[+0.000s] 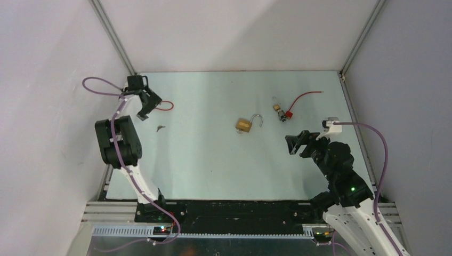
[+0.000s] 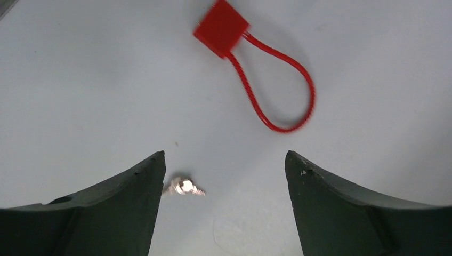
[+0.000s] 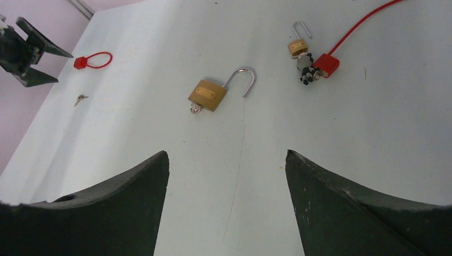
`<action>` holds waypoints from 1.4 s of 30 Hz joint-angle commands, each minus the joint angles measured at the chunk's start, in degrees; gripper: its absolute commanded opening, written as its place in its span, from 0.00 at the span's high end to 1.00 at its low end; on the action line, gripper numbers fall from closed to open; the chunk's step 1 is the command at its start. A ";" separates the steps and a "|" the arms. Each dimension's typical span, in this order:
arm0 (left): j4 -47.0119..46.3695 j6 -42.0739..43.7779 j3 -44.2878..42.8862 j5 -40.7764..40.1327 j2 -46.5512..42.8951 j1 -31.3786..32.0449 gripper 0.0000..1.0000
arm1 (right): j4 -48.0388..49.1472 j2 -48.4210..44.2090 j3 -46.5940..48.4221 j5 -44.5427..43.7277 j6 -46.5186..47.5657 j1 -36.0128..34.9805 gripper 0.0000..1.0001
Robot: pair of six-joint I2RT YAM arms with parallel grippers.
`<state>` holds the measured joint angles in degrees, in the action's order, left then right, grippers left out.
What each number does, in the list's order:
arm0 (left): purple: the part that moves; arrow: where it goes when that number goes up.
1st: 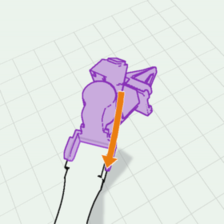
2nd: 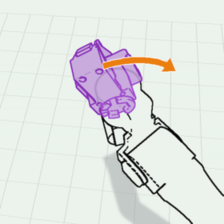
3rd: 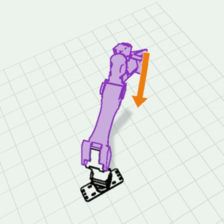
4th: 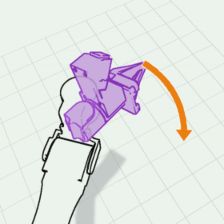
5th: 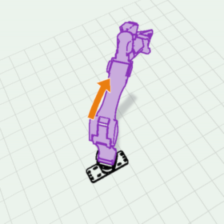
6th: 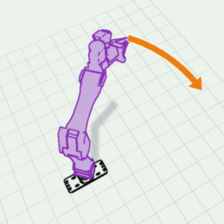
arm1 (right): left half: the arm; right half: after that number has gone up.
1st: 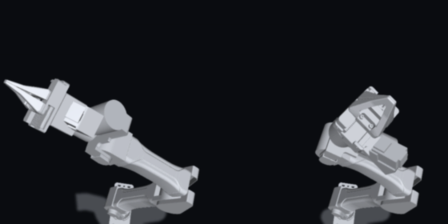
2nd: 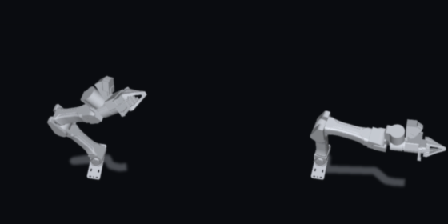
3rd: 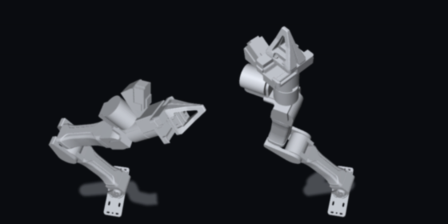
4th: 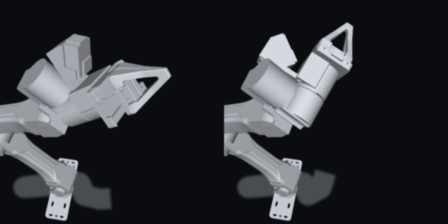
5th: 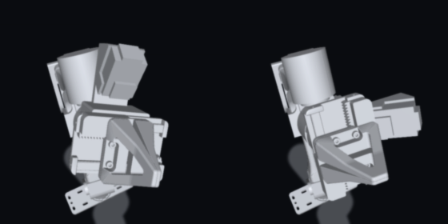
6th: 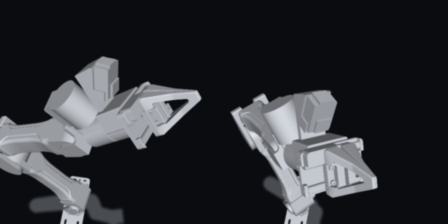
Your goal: Unlock with the key
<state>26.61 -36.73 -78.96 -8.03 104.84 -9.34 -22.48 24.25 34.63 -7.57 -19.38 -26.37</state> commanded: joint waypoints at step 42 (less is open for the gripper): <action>7.90 14.31 -18.19 26.15 12.52 0.36 1.00 | -0.46 -2.06 4.83 1.38 2.69 2.91 0.17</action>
<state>31.94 -39.57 -97.14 9.69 125.95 -14.20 -25.65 21.47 37.10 -7.29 -17.47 -23.75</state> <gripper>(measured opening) 0.011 0.828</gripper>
